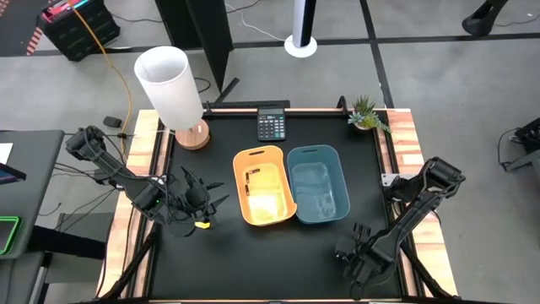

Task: Sort batteries
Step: Put the left silver battery into the blue bin

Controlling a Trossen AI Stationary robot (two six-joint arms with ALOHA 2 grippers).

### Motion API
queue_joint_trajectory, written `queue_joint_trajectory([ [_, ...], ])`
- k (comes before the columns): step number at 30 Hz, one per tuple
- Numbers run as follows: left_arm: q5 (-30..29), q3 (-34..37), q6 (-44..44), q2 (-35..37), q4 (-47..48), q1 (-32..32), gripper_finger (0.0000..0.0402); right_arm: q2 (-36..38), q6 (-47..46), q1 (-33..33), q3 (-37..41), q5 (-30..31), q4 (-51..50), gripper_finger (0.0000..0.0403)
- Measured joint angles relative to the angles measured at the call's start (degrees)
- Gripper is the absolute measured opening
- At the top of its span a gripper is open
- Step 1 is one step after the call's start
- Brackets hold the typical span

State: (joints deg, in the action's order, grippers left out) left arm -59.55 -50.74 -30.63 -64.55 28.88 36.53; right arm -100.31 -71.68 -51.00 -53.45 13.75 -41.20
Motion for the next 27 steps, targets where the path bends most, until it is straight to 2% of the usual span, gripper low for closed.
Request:
queue_joint_trajectory([
  [7, 0.0, 0.0, 0.0, 0.0, 0.0, 0.0, 0.0185, 0.0, 0.1, 0.0, 0.1, 0.6, 0.9, 0.002],
  [21, 0.0, 0.0, 0.2, 0.0, 0.0, 0.0, 0.0185, -0.3, 0.2, 0.1, -3.1, 1.5, -2.4, 0.0015],
  [27, 0.0, 0.0, 0.2, 0.0, 0.0, 0.0, 0.0185, -0.5, 1.6, 0.3, -6.0, 6.2, -4.1, 0.0015],
])
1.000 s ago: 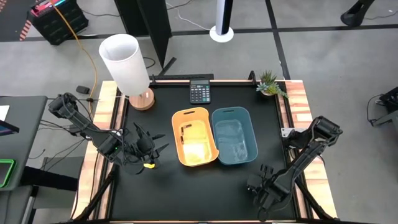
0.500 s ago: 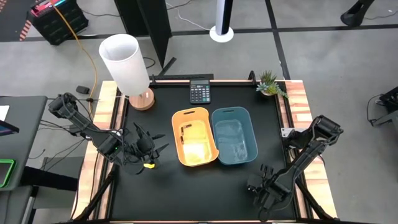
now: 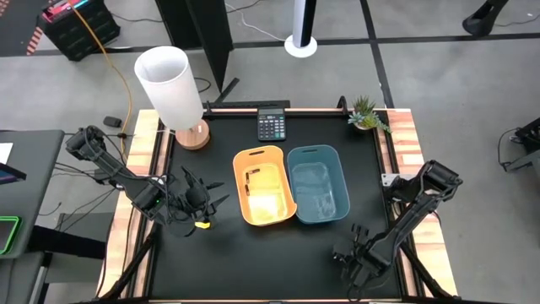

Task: Sort batteries
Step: Put the left silver battery into the blue bin

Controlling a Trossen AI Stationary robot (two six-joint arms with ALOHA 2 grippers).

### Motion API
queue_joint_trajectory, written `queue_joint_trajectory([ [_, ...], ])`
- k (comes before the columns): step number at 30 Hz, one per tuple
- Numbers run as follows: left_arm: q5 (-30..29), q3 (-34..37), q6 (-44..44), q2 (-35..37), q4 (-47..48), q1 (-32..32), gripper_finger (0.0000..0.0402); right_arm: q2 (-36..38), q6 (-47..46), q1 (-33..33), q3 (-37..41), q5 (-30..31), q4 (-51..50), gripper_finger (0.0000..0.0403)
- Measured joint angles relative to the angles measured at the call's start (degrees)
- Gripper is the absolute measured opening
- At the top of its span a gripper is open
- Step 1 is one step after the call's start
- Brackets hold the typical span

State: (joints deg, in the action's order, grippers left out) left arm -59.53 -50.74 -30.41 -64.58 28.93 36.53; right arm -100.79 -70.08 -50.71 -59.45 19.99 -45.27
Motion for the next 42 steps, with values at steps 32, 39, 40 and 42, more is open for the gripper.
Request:
queue_joint_trajectory([
  [32, 0.8, 0.0, 0.8, 0.0, 0.1, -0.3, 0.0185, 4.6, 26.7, 16.4, -32.6, 17.0, -44.7, 0.0015],
  [39, 0.8, 0.0, 0.6, 0.0, 0.0, -0.3, 0.0185, 11.2, 38.9, 27.3, -27.0, 14.0, -36.0, 0.0015],
  [40, 0.8, 0.0, 0.6, 0.0, 0.0, -0.3, 0.0185, 12.2, 40.4, 28.7, -25.9, 12.3, -34.1, 0.0015],
  [42, 0.8, 0.0, 0.5, 0.0, 0.0, -0.3, 0.0185, 14.3, 42.0, 31.3, -23.2, 8.3, -29.9, 0.0016],
])
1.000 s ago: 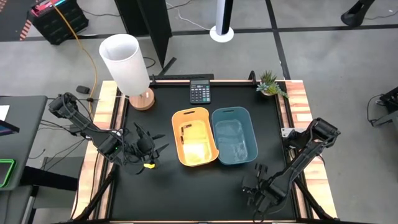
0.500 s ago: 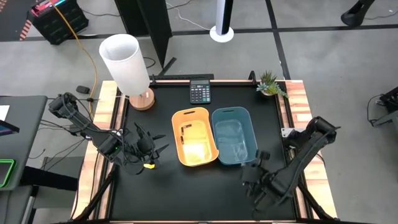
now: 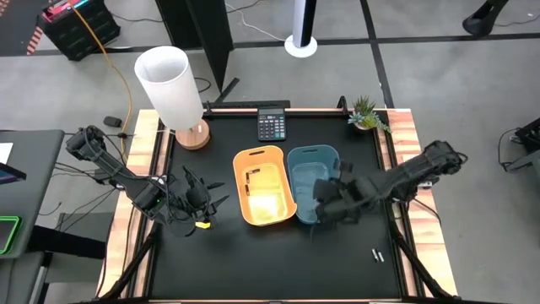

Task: Sort batteries
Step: Put the left silver battery into the blue bin

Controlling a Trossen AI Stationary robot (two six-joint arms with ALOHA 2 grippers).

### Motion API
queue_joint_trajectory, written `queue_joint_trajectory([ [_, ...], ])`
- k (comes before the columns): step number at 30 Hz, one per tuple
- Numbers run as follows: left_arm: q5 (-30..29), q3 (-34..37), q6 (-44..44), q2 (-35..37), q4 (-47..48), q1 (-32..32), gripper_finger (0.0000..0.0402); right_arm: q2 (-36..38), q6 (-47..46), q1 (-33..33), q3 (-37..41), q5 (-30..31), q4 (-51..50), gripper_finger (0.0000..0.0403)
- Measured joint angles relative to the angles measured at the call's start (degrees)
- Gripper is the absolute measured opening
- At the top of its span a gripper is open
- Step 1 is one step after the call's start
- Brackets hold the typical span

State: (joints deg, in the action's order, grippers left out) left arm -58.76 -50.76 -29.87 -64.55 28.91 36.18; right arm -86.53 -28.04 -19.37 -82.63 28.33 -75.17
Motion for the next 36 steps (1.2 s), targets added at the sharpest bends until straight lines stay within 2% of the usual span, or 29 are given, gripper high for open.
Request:
queue_joint_trajectory([
  [2, 0.2, 0.0, 0.0, 0.0, 0.0, 0.0, 0.0185, 2.1, 1.3, 2.4, 3.0, -3.3, 4.9, 0.0025],
  [5, 0.5, 0.0, -0.1, 0.0, 0.0, 0.0, 0.0185, 4.4, 1.1, 5.2, 7.4, -4.3, 9.3, 0.006],
  [10, 0.7, 0.0, -0.1, 0.0, 0.0, 0.0, 0.0185, 6.8, -0.4, 8.5, 11.7, -4.4, 10.0, 0.0156],
  [14, 0.7, 0.0, -0.1, 0.0, 0.0, 0.0, 0.0185, 8.5, -0.4, 8.5, 13.0, -4.5, 10.8, 0.0225],
  [17, 0.7, 0.0, 0.0, 0.0, -0.1, 0.0, 0.0185, 10.3, -2.1, 6.6, 12.9, -4.5, 10.5, 0.0247],
  [20, 0.8, 0.0, 0.0, 0.0, -0.1, 0.0, 0.0185, 12.8, -5.6, 1.9, 12.9, -3.7, 8.0, 0.0247],
  [22, 0.8, 0.0, 0.0, 0.0, -0.1, 0.0, 0.0185, 14.5, -11.3, -2.4, 12.9, -2.3, 4.2, 0.0243],
  [28, 0.8, 0.0, 0.1, 0.0, 0.0, 0.0, 0.0185, 16.0, -36.6, -18.9, 12.9, -1.6, -7.7, 0.0236],
  [33, 0.8, 0.0, 0.1, 0.0, 0.0, 0.0, 0.0185, 13.0, -57.6, -32.5, 14.2, -8.2, -9.2, 0.0235],
  [36, 0.8, 0.0, 0.1, 0.0, 0.1, 0.0, 0.0185, 10.2, -68.7, -38.3, 16.0, -13.0, -7.5, 0.0235],
])
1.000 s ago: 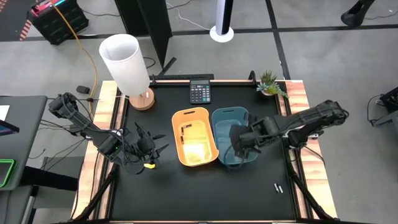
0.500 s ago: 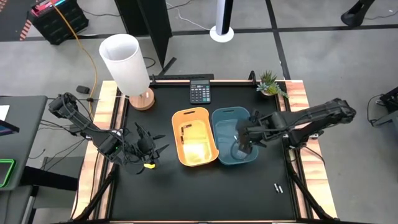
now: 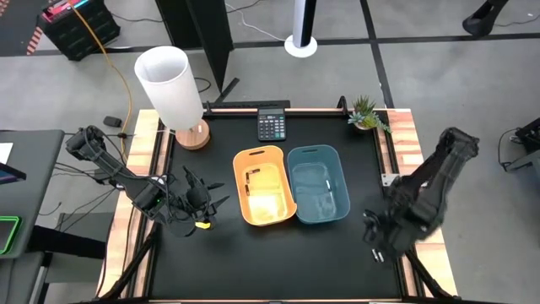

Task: Sort batteries
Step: Put the left silver battery into the blue bin

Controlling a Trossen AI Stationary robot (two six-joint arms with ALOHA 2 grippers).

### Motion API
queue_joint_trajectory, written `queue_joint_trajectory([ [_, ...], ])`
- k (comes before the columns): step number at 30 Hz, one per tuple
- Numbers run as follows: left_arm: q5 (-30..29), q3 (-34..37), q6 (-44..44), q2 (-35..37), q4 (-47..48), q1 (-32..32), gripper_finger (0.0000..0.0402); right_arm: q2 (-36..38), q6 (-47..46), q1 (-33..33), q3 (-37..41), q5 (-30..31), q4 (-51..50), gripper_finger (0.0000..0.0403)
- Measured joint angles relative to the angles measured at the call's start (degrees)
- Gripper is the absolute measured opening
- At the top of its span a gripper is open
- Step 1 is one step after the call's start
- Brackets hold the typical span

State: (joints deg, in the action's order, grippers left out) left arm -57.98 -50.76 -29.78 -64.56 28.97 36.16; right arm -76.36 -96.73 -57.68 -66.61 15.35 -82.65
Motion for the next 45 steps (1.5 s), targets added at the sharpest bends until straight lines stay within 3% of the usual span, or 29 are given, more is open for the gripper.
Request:
queue_joint_trajectory([
  [5, 0.0, 0.0, 0.0, 0.0, 0.0, 0.0, 0.0185, -4.7, -13.6, -6.3, 2.8, -2.4, 6.4, 0.0235],
  [11, 0.0, 0.0, 0.0, 0.0, 0.0, 0.0, 0.0185, -10.2, -21.2, -6.8, 5.8, -6.6, 14.6, 0.0235],
  [27, 0.1, 0.0, -0.3, 0.0, 0.0, 0.0, 0.0185, -21.1, -21.9, -5.3, 6.4, -12.7, 26.5, 0.0224],
  [45, 0.1, 0.0, -0.4, 0.0, 0.0, 0.0, 0.0185, -23.4, -22.9, -5.3, 6.4, -14.1, 26.2, 0.0197],
])
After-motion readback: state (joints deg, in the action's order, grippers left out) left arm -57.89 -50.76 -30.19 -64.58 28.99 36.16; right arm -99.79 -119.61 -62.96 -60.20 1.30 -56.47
